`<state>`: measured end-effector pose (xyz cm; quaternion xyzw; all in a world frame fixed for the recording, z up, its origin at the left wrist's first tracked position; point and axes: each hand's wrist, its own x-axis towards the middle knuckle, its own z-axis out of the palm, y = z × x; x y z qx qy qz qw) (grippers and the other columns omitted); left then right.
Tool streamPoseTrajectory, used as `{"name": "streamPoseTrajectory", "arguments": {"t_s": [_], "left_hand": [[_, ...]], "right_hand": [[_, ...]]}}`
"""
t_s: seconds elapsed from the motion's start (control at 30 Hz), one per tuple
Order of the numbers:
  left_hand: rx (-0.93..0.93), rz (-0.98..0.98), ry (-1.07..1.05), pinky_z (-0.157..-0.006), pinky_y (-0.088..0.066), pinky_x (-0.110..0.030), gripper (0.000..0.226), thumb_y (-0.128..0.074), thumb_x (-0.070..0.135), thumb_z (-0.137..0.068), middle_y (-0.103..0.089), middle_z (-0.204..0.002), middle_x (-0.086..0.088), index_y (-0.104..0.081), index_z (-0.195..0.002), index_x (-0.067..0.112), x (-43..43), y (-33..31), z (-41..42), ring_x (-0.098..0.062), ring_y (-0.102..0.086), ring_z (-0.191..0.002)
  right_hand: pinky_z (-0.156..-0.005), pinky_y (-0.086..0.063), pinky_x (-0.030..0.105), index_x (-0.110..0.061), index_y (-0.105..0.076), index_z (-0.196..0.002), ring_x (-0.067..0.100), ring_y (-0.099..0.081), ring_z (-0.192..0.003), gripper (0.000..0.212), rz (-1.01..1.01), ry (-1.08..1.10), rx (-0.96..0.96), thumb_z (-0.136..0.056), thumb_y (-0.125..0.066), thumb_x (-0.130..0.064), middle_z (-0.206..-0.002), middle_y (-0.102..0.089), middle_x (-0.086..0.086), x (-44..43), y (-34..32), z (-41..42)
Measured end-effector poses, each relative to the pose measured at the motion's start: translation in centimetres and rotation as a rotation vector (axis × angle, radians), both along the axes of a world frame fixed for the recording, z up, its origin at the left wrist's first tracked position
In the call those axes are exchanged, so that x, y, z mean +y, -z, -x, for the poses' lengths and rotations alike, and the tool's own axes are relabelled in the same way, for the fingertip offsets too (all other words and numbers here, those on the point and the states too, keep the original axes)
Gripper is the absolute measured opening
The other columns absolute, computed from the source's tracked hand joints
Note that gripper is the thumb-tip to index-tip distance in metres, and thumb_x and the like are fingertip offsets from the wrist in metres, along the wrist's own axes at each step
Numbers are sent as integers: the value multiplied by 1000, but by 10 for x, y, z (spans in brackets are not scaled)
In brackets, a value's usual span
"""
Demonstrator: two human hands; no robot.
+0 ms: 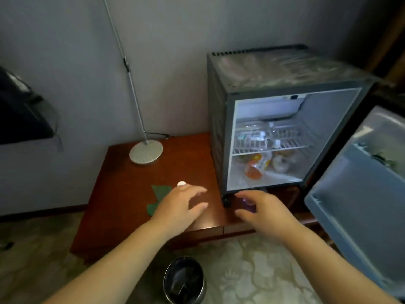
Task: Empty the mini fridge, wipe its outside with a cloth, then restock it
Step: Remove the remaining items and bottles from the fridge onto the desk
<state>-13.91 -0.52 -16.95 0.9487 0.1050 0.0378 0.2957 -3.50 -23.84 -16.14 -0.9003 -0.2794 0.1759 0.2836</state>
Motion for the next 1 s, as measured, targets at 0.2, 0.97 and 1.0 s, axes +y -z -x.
{"name": "streamPoseTrajectory", "arguments": {"t_s": [0.2, 0.97, 1.0], "left_hand": [[-47, 5, 62, -104, -47, -32, 41, -63, 47, -95, -57, -125, 23, -56, -135, 42, -36, -14, -33, 1, -51, -120], [-350, 36, 891, -98, -40, -19, 38, -69, 36, -94, -61, -120, 10, -64, -130, 25, -247, -70, -278, -8, -50, -114], [-361, 7, 943, -97, -43, -23, 38, -69, 37, -94, -61, -118, 9, -64, -129, 23, -258, -72, -288, -10, -50, -113]], "right_hand": [[-86, -39, 15, -38, -59, -135, 2, -59, -111, 51, -41, 105, -27, -87, -74, -43, -127, -62, -13, -46, -18, -19], [-97, -41, 20, -39, -54, -136, 4, -52, -120, 42, 185, 714, -401, -95, -61, -45, -131, -56, -22, -222, -98, -51], [-97, -40, 19, -38, -54, -137, 4, -52, -119, 43, 197, 756, -402, -95, -61, -45, -131, -56, -20, -227, -99, -50]]}}
